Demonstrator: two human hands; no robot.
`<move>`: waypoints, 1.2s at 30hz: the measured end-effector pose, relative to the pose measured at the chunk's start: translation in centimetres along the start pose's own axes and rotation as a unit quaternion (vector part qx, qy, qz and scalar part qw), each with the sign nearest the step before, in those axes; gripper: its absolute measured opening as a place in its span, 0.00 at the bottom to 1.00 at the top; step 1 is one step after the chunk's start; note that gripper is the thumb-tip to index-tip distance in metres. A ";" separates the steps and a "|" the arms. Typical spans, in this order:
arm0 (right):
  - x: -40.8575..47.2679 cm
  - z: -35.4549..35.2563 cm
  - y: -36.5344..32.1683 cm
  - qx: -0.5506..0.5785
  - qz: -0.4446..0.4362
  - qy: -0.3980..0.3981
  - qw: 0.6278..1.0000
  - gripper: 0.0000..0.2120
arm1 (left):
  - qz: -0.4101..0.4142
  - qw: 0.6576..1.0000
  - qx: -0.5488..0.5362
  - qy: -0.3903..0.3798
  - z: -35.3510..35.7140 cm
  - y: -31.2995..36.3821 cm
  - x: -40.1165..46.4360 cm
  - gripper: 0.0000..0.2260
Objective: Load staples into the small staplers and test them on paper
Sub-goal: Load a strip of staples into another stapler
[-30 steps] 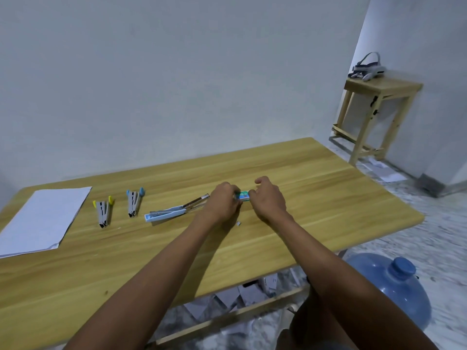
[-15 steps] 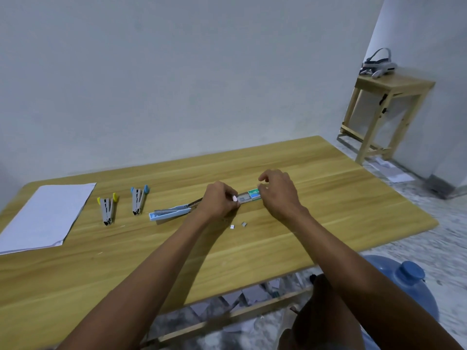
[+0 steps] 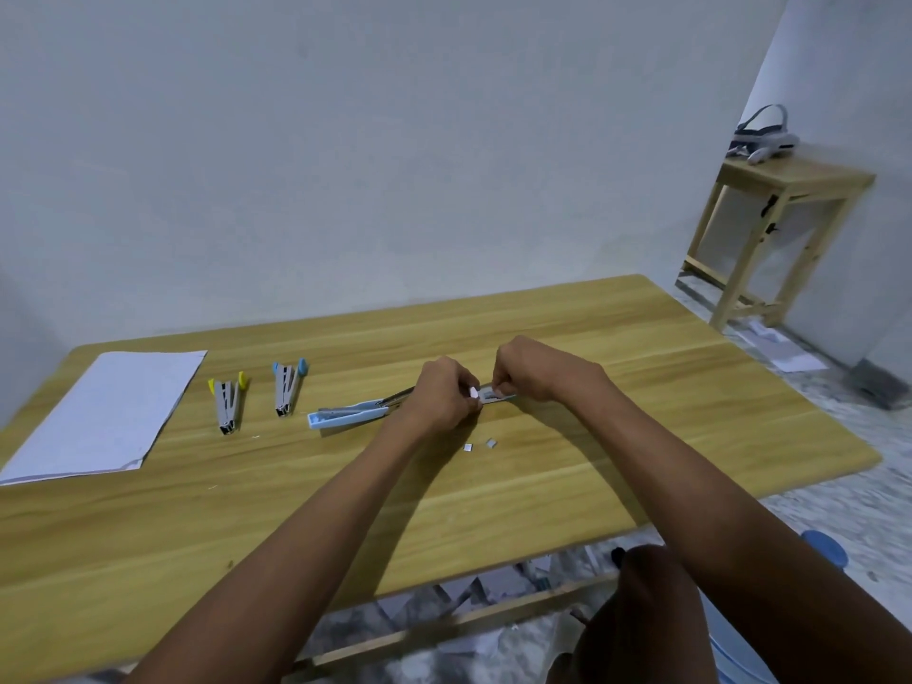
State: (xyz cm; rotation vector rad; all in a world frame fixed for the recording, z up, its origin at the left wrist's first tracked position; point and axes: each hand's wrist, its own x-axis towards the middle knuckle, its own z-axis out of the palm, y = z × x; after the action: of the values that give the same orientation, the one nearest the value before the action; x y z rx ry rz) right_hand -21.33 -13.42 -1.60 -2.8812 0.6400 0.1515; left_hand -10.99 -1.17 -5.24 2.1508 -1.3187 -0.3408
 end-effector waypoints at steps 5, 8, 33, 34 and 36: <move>0.0 0.4 -0.7 -0.046 -0.007 -0.010 0.999 0.06 | 0.000 1.000 0.005 -0.002 0.0 0.1 -0.1 0.08; 0.1 0.6 -0.4 -0.045 -0.013 -0.013 0.999 0.05 | 0.002 1.000 0.006 0.000 -0.1 0.1 -0.1 0.08; 0.1 -0.3 0.8 -0.012 -0.044 0.025 0.999 0.06 | -0.010 1.000 0.006 -0.002 0.1 -0.2 0.4 0.12; 0.1 -0.2 0.7 -0.013 -0.042 0.025 0.999 0.06 | -0.008 1.000 0.005 -0.002 0.1 -0.2 0.4 0.11; 0.1 -0.1 0.7 -0.017 -0.041 0.022 0.999 0.06 | -0.004 1.000 0.005 -0.002 0.2 -0.2 0.3 0.11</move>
State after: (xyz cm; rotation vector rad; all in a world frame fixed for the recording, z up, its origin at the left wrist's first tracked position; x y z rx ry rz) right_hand -21.49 -14.11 -1.61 -2.9445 0.5307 0.0878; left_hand -10.74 -1.46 -5.50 2.1656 -1.3169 -0.3439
